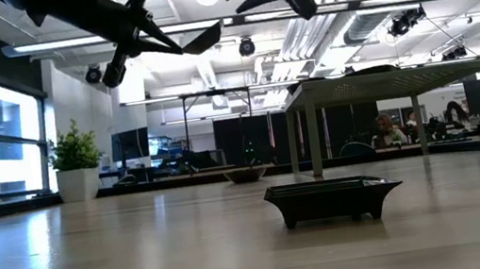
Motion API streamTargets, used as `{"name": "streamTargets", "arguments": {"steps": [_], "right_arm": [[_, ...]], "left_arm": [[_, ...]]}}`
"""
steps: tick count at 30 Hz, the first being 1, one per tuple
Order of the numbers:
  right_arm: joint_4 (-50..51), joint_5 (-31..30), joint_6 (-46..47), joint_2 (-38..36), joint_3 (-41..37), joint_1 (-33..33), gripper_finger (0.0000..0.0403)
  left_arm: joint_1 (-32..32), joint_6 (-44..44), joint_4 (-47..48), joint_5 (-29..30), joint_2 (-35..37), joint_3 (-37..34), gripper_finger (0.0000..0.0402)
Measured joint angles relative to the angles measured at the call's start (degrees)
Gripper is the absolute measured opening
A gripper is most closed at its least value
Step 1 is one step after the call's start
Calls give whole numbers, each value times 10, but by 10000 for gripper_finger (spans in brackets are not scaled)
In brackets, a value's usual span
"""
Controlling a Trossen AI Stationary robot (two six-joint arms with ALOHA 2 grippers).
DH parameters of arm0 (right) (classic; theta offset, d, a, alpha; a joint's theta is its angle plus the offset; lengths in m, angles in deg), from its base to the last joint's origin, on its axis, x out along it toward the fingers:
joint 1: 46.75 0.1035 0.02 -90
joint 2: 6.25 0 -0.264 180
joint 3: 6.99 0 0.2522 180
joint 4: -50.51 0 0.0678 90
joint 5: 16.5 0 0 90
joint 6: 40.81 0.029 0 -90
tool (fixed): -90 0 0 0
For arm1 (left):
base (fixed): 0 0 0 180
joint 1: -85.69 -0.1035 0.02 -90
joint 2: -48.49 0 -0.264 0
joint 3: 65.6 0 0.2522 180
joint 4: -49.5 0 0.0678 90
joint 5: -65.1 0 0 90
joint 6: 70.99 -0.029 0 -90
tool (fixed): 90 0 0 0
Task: Pick & Place Mini shaped plates
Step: Stack the leaf-shaped plate on top of the leaf-shaped plates on the shelf
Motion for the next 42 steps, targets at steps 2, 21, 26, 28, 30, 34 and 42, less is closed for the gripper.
{"name": "streamTargets", "arguments": {"steps": [2, 21, 26, 28, 30, 34, 42], "right_arm": [[-16, 0, -1, 8, 0, 0, 105], [-35, -29, -10, 38, 0, -2, 40], [-35, -30, -14, 38, 0, -3, 8], [-34, -31, -14, 38, 0, -3, 3], [-34, -33, -14, 38, 0, -3, 4], [-33, -41, -15, 38, 0, -3, 2], [-21, -43, -15, 37, 0, -7, 1]], "left_arm": [[0, 0, 0, 2, 0, 0, 0], [-1, -5, -3, 5, 0, 0, 0], [-2, -19, -19, 6, 0, 0, 0], [-2, -25, -25, 5, 0, 0, 0], [-2, -28, -25, 4, 0, 0, 0], [-2, -28, -25, 1, 0, 0, 10], [-2, -36, -28, -7, 0, 0, 53]]}}
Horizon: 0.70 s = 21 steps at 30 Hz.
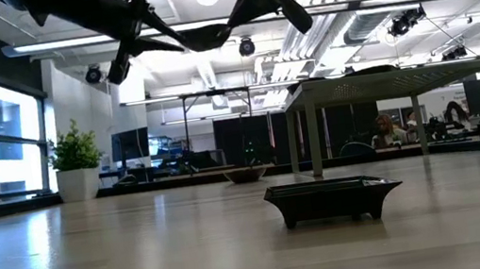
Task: Pick & Place Mini shaped plates
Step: Stack the leaf-shaped plate on top of the leaf-shaped plates on the shelf
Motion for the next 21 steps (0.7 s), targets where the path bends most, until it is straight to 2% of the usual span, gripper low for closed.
{"name": "streamTargets", "arguments": {"steps": [8, 13, 18, 21], "right_arm": [[10, -10, -16, -20, 0, -12, 1], [55, -7, -42, -57, 0, -36, 1], [161, 50, -101, -121, 0, -95, 0], [281, 87, -169, -154, 18, -150, 0]], "left_arm": [[0, -14, 8, -5, 9, 1, 93], [0, -23, 26, 6, 28, 1, 126], [0, -59, 29, 15, 52, 1, 139], [0, -75, 28, 23, 65, 1, 138]]}}
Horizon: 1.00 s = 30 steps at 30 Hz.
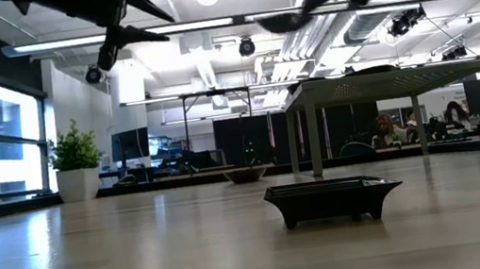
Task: Pick & Place Mini shaped plates
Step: Stack the leaf-shaped plate on top of the leaf-shaped plates on the shelf
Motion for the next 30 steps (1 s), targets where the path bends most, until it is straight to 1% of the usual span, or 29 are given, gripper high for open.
{"name": "streamTargets", "arguments": {"steps": [3, 6, 9, 12, 15, 20, 27, 30], "right_arm": [[124, 24, -101, -4, 49, -62, 0], [212, 35, -204, 11, 112, -128, 0], [294, 37, -312, 38, 154, -188, 0], [337, 52, -407, 65, 171, -233, 0], [346, 62, -473, 85, 167, -261, 0], [349, 79, -527, 106, 145, -282, 0], [326, 49, -550, 114, 120, -284, 1], [316, 44, -548, 114, 114, -285, 11]], "left_arm": [[0, -14, -1, 0, 5, 0, 133], [0, -16, 1, -6, 5, 0, 127], [0, -17, 1, -13, 5, 0, 120], [0, -17, 0, -20, 5, 0, 116], [0, -17, 1, -26, 5, 0, 115], [0, -28, 1, -36, 5, 0, 114], [0, -31, 1, -43, 5, 0, 114], [0, -31, 1, -43, 5, 0, 114]]}}
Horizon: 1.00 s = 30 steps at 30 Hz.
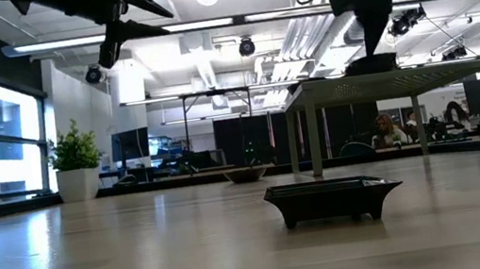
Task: Pick & Place Mini shaped plates
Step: Stack the leaf-shaped plate on top of the leaf-shaped plates on the shelf, then stack the square plate on top of the stacked square plates on the shelf
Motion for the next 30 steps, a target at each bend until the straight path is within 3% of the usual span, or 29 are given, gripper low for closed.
{"name": "streamTargets", "arguments": {"steps": [10, 13, 16, 19, 21, 24, 30], "right_arm": [[-13, -11, 24, -8, 0, 2, 91], [-10, 13, 67, -28, 0, 15, 86], [-39, 70, 133, -65, -7, 49, 49], [-102, 92, 215, -109, -44, 108, 9], [-148, 78, 283, -139, -80, 163, 12], [-223, 34, 388, -176, -143, 259, 17], [-328, -79, 578, -193, -240, 462, 5]], "left_arm": [[0, -14, 4, -1, 0, 0, 114], [0, -54, 19, -2, 0, 0, 94], [0, -134, 15, -23, 0, -1, 35], [0, -212, 2, -38, 0, -1, 11], [0, -250, 0, -35, 0, -1, 14], [0, -296, -12, -31, 0, -9, 3], [0, -294, -94, -49, 0, -76, 1]]}}
